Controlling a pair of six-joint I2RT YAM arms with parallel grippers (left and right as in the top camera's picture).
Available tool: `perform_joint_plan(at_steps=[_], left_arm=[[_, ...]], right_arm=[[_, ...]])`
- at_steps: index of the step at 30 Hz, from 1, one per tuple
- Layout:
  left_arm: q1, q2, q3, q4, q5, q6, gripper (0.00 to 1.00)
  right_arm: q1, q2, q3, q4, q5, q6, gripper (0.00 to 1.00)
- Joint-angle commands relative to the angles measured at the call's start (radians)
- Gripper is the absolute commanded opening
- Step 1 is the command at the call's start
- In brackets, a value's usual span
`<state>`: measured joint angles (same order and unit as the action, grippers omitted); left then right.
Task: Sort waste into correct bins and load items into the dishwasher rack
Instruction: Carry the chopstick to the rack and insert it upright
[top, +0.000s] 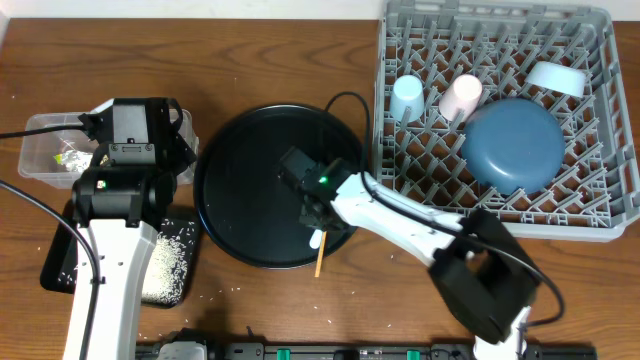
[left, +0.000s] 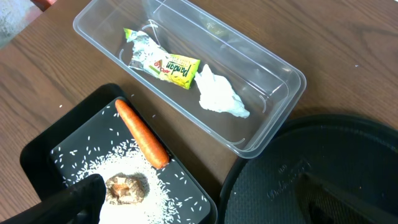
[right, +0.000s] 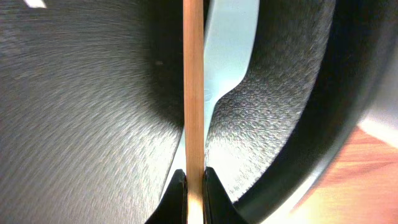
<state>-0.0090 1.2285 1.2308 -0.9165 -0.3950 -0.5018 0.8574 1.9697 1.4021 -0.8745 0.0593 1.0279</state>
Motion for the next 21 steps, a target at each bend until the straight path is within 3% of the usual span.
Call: perform_joint_plan(at_steps=[1,7,13,21], left_arm=[[0.004,0.0,0.001,-0.003,-0.006,-0.016,0.98],[0.004,0.0,0.001,-0.003,-0.006,-0.016,0.98],[0.004,0.0,0.001,-0.003,-0.006,-0.016,0.98],[0.004,0.0,0.001,-0.003,-0.006,-0.016,0.98]], right_arm=[[-0.03,-0.117,0.046,-0.02,0.019,-0.176,0.01],[-0.113,-0.32,0.064,-0.109,0.019,-0.351,0.01],[-0.325,-0.513,0.064,-0.224,0.019,-0.552,0.01],[-0.617,-0.509,0.055,-0.256,0.02,-0.777,0.01]])
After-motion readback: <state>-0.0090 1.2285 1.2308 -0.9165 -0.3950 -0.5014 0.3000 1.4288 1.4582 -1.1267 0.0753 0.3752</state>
